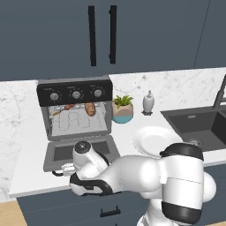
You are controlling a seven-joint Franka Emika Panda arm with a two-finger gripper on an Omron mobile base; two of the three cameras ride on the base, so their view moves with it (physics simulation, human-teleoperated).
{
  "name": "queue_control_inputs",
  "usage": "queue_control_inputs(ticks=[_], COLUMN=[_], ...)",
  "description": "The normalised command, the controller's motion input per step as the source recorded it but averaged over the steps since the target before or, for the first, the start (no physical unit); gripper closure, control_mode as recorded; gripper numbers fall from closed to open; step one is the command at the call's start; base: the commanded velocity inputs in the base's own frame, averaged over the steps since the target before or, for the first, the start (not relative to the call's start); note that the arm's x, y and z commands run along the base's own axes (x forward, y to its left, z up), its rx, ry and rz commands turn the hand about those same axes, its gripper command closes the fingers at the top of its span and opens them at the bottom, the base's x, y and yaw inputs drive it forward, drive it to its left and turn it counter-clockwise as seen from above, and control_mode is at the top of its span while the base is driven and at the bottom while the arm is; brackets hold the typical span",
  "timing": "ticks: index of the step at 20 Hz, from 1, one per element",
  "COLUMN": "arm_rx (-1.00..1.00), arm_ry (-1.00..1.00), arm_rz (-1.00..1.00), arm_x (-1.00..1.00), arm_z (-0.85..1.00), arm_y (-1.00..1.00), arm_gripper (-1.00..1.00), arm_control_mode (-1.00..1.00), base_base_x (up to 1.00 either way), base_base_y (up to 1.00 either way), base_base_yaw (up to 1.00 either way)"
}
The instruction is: Pick up the kebab skewer and baguette bread, and place them inside the toaster oven. Close the toaster oven door and start by setting the timer.
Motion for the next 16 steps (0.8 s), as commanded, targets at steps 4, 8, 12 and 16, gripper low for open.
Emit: queue_control_inputs(ticks=[4, 8, 12, 16], arm_rx=[0.0, 0.0, 0.0, 0.0], arm_ry=[-0.07, -0.08, -0.09, -0.07], arm_rz=[0.0, 0.0, -0.03, -0.06], arm_x=[0.36, 0.31, 0.34, 0.42], arm_z=[0.0, 0.12, 0.28, 0.39], arm_y=[-0.2, -0.32, -0.37, -0.51], arm_gripper=[-1.0, -1.0, -1.0, -1.0], arm_control_mode=[-1.0, -1.0, -1.0, -1.0], base_base_x=[0.0, 0.0, 0.0, 0.0], base_base_y=[0.0, 0.0, 0.0, 0.0], base_base_yaw=[0.0, 0.0, 0.0, 0.0])
